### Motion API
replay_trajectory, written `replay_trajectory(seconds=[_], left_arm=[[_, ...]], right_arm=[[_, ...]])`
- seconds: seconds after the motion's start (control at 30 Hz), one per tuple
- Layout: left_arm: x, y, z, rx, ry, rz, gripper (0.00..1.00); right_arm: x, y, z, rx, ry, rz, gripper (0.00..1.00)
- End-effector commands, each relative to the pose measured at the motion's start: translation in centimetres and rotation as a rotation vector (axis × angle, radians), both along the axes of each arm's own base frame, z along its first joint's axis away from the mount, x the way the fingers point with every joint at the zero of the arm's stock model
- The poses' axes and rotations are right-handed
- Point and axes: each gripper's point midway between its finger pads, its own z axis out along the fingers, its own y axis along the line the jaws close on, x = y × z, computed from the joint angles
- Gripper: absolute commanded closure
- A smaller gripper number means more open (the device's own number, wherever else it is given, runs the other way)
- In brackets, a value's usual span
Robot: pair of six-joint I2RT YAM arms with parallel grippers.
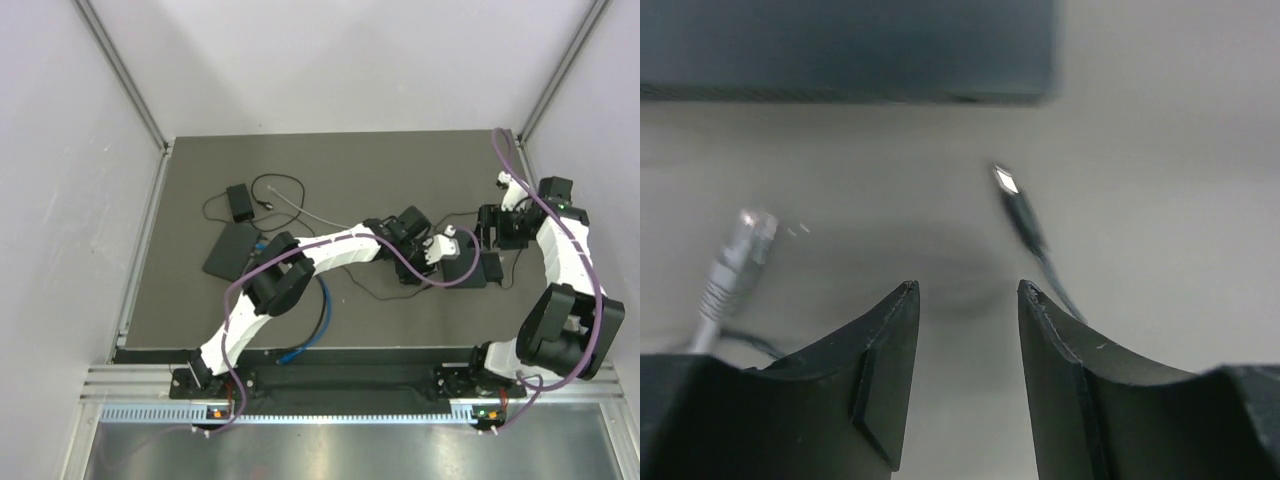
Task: Insert the plug into the switch port
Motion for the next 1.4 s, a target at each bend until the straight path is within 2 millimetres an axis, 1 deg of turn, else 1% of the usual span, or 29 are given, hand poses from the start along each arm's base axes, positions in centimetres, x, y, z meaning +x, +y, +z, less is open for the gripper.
replay_trajectory(seconds=[0.0, 0.1, 0.17, 0.23, 0.27, 0.3, 0.37, 0.47, 0.53, 0.63, 0.67, 0.77, 0.9, 1.0, 1.1, 1.2, 1.3, 1.33, 1.37], left_arm=[[1.7, -1.3, 1.0, 0.006, -0.038, 0.057, 0.51], [1.2, -2.5, 0.9, -0.016, -0.016, 0.054, 0.51], [0.7, -2.9, 0.9, -0.022, -0.01, 0.047, 0.51], [0.3, -2.9, 0.8, -0.023, 0.008, 0.043, 0.52], [0.1, -3.0, 1.2, -0.033, 0.013, 0.048, 0.52], [0.1, -3.0, 1.1, -0.04, 0.023, 0.064, 0.52], [-0.4, -3.2, 2.1, -0.064, 0.038, 0.055, 0.52], [-0.9, -3.5, 2.7, -0.08, 0.05, 0.063, 0.54], [-1.4, -3.7, 2.6, -0.073, 0.053, 0.066, 0.54], [-2.0, -3.8, 1.9, -0.052, 0.048, 0.067, 0.55], [-2.1, -3.7, 1.3, -0.039, 0.046, 0.07, 0.56], [-2.1, -3.6, 0.7, -0.023, 0.045, 0.074, 0.56], [-2.2, -3.7, 0.7, -0.027, 0.052, 0.078, 0.56], [-2.1, -4.1, 1.8, -0.064, 0.045, 0.082, 0.57], [-1.7, -4.6, 4.1, -0.107, 0.025, 0.1, 0.57], [-2.1, -4.9, 5.8, -0.14, 0.036, 0.085, 0.58], [-2.4, -5.0, 6.0, -0.137, 0.048, 0.079, 0.58], [-2.4, -4.9, 5.6, -0.126, 0.054, 0.081, 0.58], [-2.5, -4.8, 4.8, -0.112, 0.061, 0.082, 0.59]], right_arm=[[1.0, -1.6, 0.7, -0.011, -0.024, -0.007, 0.25], [1.8, -2.6, -0.1, -0.02, -0.015, -0.031, 0.25], [2.4, -3.1, -0.7, -0.016, -0.002, -0.043, 0.26], [2.8, -3.4, -1.0, -0.007, 0.002, -0.052, 0.27], [2.9, -3.5, -1.0, 0.004, 0.002, -0.053, 0.27], [3.1, -3.6, -1.3, 0.008, 0.008, -0.055, 0.27], [3.3, -3.8, -1.6, 0.013, 0.013, -0.059, 0.27], [3.2, -4.0, -2.3, 0.018, 0.024, -0.065, 0.28], [3.5, -4.2, -2.4, 0.019, 0.021, -0.078, 0.31], [3.7, -4.3, -2.7, 0.021, 0.025, -0.096, 0.35], [3.8, -4.4, -2.8, 0.018, 0.025, -0.101, 0.36], [4.2, -4.6, -3.0, 0.016, 0.022, -0.104, 0.39], [4.3, -4.6, -3.7, 0.031, 0.038, -0.106, 0.39], [4.3, -4.4, -4.1, 0.042, 0.049, -0.105, 0.4], [4.0, -4.4, -4.3, 0.038, 0.051, -0.099, 0.39], [3.9, -4.4, -4.2, 0.031, 0.048, -0.096, 0.39], [3.8, -4.5, -4.2, 0.023, 0.045, -0.097, 0.39], [3.9, -4.5, -4.1, 0.023, 0.041, -0.1, 0.39], [4.1, -4.6, -4.0, 0.023, 0.038, -0.101, 0.39]])
